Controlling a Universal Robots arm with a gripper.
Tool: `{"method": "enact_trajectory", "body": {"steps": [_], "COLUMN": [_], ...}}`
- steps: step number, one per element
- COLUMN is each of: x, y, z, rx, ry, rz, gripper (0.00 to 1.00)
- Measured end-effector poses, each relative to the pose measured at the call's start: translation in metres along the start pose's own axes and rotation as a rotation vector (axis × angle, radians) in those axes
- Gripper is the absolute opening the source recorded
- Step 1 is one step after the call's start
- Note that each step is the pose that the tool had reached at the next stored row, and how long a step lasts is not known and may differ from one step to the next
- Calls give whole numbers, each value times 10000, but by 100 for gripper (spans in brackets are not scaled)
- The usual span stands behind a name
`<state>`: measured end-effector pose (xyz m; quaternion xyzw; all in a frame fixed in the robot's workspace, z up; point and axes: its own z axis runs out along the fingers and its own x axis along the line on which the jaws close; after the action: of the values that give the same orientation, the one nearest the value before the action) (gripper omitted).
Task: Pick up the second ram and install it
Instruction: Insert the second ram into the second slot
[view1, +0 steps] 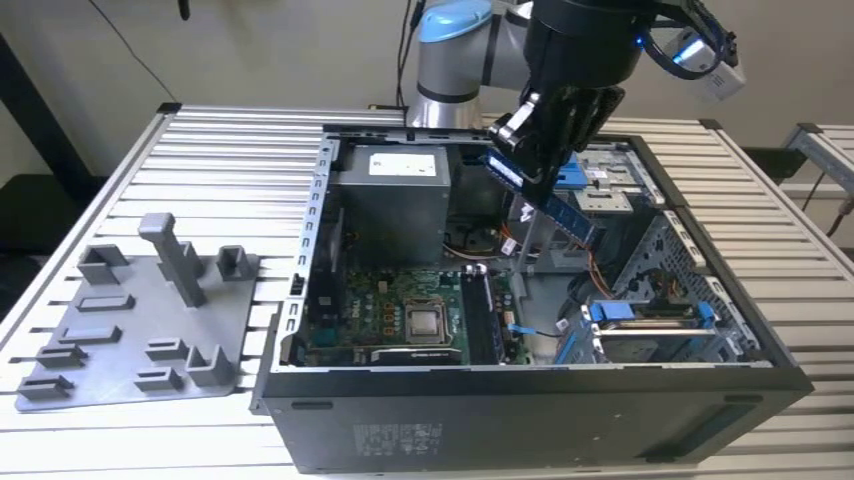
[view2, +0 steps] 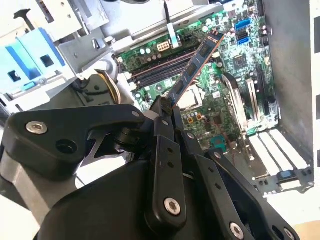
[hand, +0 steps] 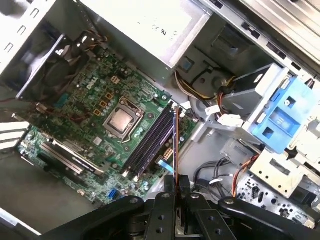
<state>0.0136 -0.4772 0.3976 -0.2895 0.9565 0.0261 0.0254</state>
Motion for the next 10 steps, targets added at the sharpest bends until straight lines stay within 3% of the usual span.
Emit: {"method": "enact_trajectory", "body": {"steps": [3, 10], "x": [0, 1], "y": [0, 0], "z": [2, 3], "rx": [22, 34], "ry": [-7, -2], "rz": [292, 316], "gripper": [14, 14]}}
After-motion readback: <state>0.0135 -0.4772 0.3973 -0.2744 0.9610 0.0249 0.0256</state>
